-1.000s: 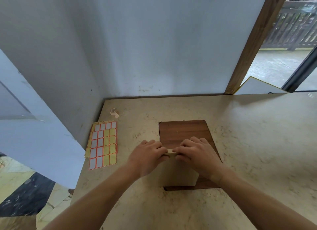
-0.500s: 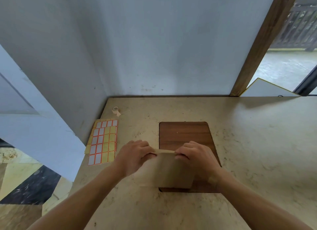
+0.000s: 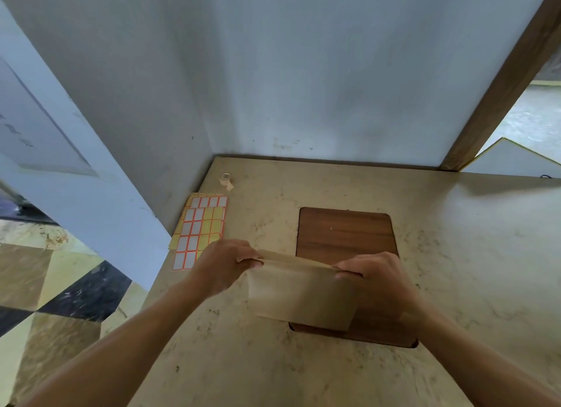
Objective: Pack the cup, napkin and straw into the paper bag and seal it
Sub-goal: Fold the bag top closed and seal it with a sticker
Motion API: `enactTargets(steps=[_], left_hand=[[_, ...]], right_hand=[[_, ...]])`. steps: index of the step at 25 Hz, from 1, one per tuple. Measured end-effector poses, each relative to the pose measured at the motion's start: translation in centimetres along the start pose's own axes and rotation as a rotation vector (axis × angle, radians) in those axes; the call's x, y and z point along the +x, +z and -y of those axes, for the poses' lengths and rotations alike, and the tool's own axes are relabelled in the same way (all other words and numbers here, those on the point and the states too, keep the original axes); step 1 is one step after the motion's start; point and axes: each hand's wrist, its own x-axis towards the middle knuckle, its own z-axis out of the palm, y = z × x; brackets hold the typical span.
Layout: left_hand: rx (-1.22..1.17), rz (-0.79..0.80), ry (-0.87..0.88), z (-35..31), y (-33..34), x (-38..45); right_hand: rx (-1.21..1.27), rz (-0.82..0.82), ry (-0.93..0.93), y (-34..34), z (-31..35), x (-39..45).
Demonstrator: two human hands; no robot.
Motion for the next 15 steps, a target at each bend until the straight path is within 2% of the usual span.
enactTargets(steps=[4, 8, 15], left_hand=[[-0.104, 0.029, 0.002, 1.0, -0.1, -0.1], [-0.121, 0.074, 0.071, 2.1, -0.9, 0.3], [-0.248, 0.057, 0.118, 5.0, -2.6, 0.7]], right_hand=[[-0.067, 0.150, 0.067, -1.1, 0.6, 0.5], [-0.192, 0.131, 0.094, -1.0, 2.8, 1.8], [-0.152, 0.213, 0.094, 1.9, 7.6, 7.4]])
